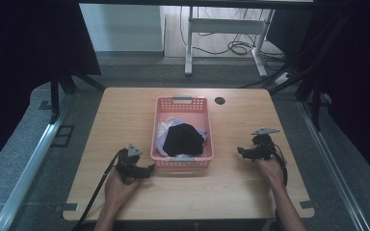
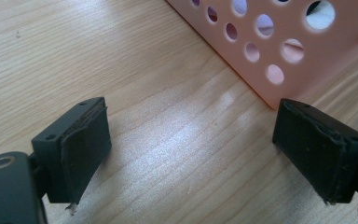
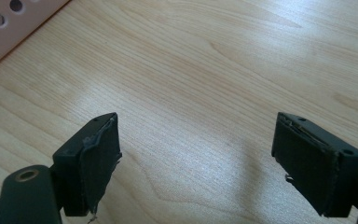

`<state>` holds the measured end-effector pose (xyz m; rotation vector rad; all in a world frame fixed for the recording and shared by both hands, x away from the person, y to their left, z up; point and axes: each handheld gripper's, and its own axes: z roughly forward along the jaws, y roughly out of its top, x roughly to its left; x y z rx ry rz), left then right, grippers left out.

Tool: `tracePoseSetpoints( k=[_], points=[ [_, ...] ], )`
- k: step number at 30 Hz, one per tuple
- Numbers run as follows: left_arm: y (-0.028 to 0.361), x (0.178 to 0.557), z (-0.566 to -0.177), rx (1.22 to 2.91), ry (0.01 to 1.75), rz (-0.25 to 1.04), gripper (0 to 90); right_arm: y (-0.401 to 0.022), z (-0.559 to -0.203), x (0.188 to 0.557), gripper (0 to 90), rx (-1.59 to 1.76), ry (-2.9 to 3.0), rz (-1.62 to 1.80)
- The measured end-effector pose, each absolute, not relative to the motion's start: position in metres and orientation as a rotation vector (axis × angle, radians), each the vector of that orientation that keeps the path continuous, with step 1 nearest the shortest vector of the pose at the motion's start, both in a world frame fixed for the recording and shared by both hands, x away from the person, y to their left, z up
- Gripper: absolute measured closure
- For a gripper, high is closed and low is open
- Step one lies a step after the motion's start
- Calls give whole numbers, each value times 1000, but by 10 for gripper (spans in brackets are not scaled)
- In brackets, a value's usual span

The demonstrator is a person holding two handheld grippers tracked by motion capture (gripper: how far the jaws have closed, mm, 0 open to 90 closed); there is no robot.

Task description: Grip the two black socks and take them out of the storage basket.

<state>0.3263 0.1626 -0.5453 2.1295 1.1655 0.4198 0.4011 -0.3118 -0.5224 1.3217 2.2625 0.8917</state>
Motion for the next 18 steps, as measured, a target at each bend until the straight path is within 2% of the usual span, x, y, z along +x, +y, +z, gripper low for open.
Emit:
tracePoseSetpoints(
  k=[18],
  points=[
    [163, 326, -545, 2130, 1165, 420, 107, -307, -521, 401, 139, 1301, 2289, 898]
  ],
)
